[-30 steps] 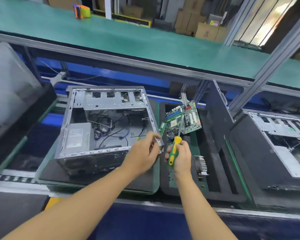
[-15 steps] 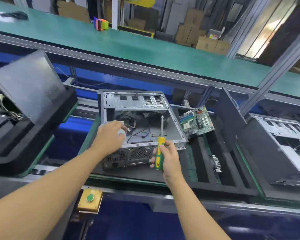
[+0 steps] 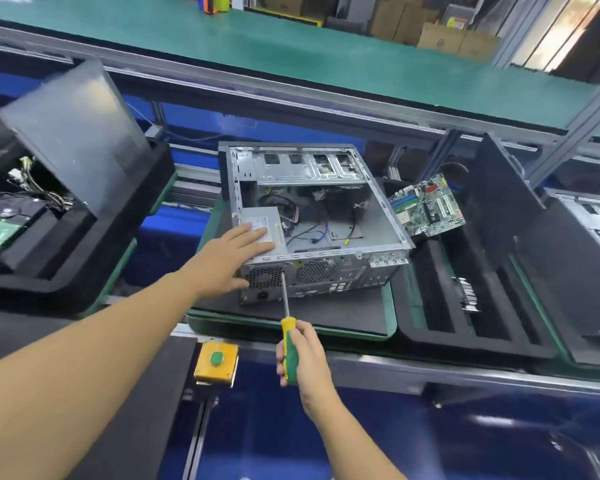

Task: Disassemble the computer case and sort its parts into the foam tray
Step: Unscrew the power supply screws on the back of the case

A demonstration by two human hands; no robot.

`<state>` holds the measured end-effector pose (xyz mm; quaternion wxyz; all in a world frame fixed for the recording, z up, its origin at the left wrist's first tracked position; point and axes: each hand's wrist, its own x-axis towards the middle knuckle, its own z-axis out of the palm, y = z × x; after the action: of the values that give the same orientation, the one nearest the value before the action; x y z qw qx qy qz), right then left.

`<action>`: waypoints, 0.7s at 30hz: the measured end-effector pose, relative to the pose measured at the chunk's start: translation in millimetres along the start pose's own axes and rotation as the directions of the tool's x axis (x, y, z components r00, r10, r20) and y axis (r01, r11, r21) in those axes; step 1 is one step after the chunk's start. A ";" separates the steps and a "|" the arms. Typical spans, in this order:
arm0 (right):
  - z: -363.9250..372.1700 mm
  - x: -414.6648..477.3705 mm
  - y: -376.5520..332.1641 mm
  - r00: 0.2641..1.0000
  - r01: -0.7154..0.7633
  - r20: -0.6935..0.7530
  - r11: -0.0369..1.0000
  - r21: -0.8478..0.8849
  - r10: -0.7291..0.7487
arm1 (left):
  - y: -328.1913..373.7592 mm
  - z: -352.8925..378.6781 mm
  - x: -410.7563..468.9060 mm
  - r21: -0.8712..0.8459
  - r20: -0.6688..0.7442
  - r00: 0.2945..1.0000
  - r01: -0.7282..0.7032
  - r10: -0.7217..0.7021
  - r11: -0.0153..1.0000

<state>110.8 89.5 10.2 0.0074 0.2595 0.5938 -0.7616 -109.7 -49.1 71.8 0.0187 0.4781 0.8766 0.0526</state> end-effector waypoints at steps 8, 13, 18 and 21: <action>22.4 7.8 47.5 0.996 -0.093 0.008 0.993 -0.068 0.093 | -2.6 10.8 -0.3 -0.131 -0.128 0.992 -0.038 0.021 0.991; 31.0 8.0 57.8 0.993 -0.115 -0.011 0.986 -0.119 0.114 | -1.8 16.3 0.1 -0.168 -0.194 0.981 -0.047 0.013 0.985; 43.3 9.7 63.9 0.994 -0.100 -0.058 0.991 -0.090 0.096 | -0.7 17.8 0.3 -0.211 -0.187 0.982 -0.020 -0.020 0.977; 50.0 13.4 62.5 0.992 -0.097 -0.088 0.995 -0.039 0.093 | -1.6 16.7 0.9 -0.223 -0.175 0.984 -0.017 -0.023 0.975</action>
<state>99.9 29.6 -43.5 0.0237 0.3200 0.5968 -0.7354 -110.2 -47.9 55.1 -0.0052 0.4652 0.8639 0.1930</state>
